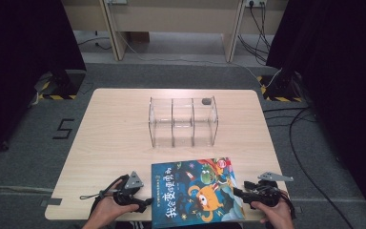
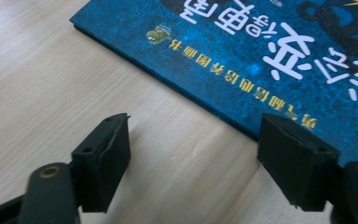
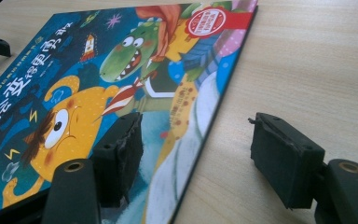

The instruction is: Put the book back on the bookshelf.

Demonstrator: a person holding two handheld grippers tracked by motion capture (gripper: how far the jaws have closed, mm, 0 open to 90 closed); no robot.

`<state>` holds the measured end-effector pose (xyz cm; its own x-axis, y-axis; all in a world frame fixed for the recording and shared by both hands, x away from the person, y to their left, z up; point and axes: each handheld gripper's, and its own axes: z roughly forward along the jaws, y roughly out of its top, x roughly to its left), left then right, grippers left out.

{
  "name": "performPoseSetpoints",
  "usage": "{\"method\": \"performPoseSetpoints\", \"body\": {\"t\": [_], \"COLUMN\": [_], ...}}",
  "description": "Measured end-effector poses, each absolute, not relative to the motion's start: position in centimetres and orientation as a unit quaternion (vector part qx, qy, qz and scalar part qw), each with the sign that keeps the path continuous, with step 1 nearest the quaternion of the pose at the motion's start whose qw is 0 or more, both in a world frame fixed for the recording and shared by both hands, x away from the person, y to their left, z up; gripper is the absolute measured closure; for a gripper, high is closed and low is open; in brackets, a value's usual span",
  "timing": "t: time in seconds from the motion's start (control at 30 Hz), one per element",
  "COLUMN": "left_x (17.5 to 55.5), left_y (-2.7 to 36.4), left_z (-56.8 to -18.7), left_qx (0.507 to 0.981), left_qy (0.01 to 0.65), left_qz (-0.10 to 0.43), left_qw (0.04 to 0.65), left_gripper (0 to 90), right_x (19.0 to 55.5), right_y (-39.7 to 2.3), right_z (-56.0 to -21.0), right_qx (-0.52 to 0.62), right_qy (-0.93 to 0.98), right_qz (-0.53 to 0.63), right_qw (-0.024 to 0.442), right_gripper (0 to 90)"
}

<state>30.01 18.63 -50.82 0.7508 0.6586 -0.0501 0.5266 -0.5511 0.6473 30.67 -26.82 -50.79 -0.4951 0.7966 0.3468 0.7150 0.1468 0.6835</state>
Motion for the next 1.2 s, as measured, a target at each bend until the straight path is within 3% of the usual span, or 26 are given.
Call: {"method": "performPoseSetpoints", "body": {"t": [0.2,0.3,0.5,0.7,0.77,0.97,1.0,1.1,1.13,1.2], "left_x": [29.7,29.6,30.0,29.9,29.9,30.0,30.0,30.0,30.0,30.0], "left_y": [17.2,16.5,16.1,16.2,16.2,16.3,16.3,16.3,16.4,16.4], "left_z": [-50.8,-50.9,-50.8,-50.8,-50.8,-50.9,-50.9,-50.9,-50.9,-51.0], "left_qx": [0.879,0.882,0.879,0.879,0.879,0.879,0.879,0.879,0.877,0.876], "left_qy": [0.323,0.312,0.315,0.313,0.312,0.309,0.309,0.309,0.312,0.312], "left_qz": [0.097,0.095,0.078,0.080,0.080,0.080,0.080,0.081,0.079,0.079], "left_qw": [0.336,0.340,0.348,0.350,0.351,0.353,0.354,0.355,0.358,0.358], "left_gripper": [29.0,29.3,31.7,31.9,31.9,31.9,31.9,31.8,31.6,31.4], "right_x": [30.8,30.9,31.2,31.1,31.0,30.9,30.9,30.8,30.7,30.7], "right_y": [-26.2,-26.4,-28.3,-28.1,-28.1,-28.6,-28.8,-29.0,-29.2,-29.1], "right_z": [-51.2,-51.3,-52.2,-52.4,-52.4,-52.0,-51.9,-51.6,-51.2,-51.0], "right_qx": [0.490,0.509,0.606,0.613,0.611,0.574,0.565,0.552,0.536,0.513], "right_qy": [0.760,0.742,0.610,0.592,0.591,0.630,0.639,0.638,0.623,0.595], "right_qz": [0.424,0.434,0.508,0.518,0.520,0.520,0.521,0.534,0.567,0.610], "right_qw": [0.043,0.045,-0.045,-0.074,-0.089,-0.052,-0.045,-0.045,-0.058,-0.102], "right_gripper": [34.8,29.8,31.0,32.5,39.8,53.1,59.5,62.0,66.3,64.9]}}
